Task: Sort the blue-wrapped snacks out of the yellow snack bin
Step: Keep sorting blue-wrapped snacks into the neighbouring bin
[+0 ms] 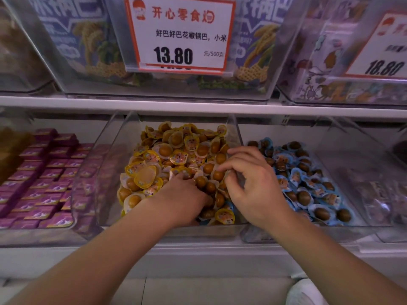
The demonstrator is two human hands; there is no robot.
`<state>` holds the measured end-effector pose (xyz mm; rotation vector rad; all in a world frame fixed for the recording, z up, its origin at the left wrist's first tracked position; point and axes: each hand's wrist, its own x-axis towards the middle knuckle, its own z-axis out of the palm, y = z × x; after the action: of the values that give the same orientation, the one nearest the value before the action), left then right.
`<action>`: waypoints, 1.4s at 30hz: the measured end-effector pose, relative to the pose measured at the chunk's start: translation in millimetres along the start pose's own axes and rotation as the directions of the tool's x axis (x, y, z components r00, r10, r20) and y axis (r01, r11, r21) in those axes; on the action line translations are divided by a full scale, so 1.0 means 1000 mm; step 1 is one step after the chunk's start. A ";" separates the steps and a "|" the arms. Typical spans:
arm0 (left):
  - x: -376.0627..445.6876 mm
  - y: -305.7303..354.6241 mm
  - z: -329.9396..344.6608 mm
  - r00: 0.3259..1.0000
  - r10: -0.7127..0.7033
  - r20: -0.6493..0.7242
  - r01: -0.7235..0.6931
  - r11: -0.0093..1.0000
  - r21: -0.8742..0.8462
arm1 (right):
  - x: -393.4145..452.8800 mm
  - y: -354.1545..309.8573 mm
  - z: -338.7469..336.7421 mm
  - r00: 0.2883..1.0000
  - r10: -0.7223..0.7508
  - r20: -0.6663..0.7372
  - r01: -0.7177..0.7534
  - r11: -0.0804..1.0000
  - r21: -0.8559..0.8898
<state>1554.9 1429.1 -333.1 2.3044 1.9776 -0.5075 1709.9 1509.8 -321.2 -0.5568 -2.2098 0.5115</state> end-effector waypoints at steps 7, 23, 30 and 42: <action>-0.004 -0.014 0.005 0.989 0.007 -0.148 -0.039 0.976 -0.212 | -0.001 0.000 -0.001 1.000 0.002 -0.007 -0.001 1.000 0.014; -0.049 -0.028 -0.015 0.753 -0.483 -0.447 -0.328 0.314 -0.891 | 0.004 -0.051 -0.004 0.960 0.240 0.142 -0.278 0.865 0.418; -0.047 -0.004 -0.015 0.600 -0.341 -0.724 -0.257 0.775 -0.578 | 0.010 -0.064 0.005 0.814 0.401 0.420 -0.574 0.664 0.479; -0.034 -0.031 0.007 0.992 0.013 -0.128 -0.077 0.858 -0.507 | 0.020 -0.021 -0.050 0.813 0.577 0.081 -0.513 0.644 0.567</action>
<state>1519.4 1400.4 -324.9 2.0653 1.8107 0.1611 1731.7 1511.9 -267.5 -0.8967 -1.6173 1.3774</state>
